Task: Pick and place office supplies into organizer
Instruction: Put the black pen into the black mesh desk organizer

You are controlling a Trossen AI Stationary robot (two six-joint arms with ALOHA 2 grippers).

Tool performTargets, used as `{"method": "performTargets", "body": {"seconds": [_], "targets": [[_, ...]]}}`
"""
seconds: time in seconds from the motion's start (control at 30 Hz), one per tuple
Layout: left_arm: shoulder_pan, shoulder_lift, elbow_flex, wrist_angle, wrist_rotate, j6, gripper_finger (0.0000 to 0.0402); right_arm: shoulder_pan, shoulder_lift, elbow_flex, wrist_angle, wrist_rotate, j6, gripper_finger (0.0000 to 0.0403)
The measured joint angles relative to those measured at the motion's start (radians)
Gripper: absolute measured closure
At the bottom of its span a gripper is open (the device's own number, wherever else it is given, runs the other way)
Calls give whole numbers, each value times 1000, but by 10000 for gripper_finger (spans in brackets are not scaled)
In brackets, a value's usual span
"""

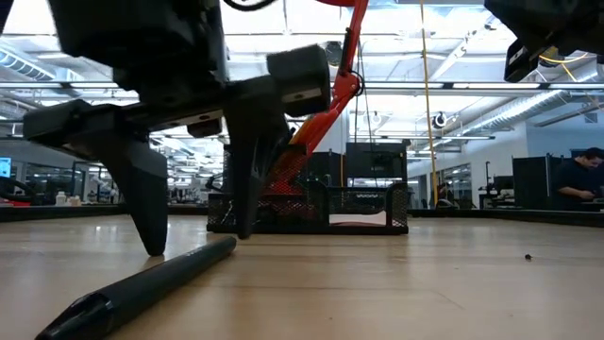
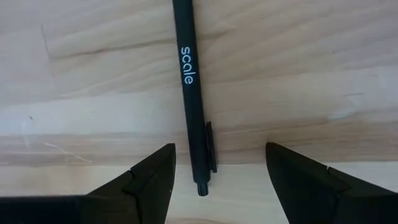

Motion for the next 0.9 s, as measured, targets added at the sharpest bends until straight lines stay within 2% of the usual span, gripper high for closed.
{"method": "performTargets", "body": {"seconds": [0.3,0.73,0.8,0.9], "targets": [[44,12,29,46,225,-89,147,0,0,0,0,12,0,403],[74,100,39,12,235,-137,147,0,6,0,2,12,57,403],[84,101,39,14,239,-151,156,0,6,0,3,12,57,403],[95,102,37,8,248,-168,193,0,6,0,1,12,60,403]]}}
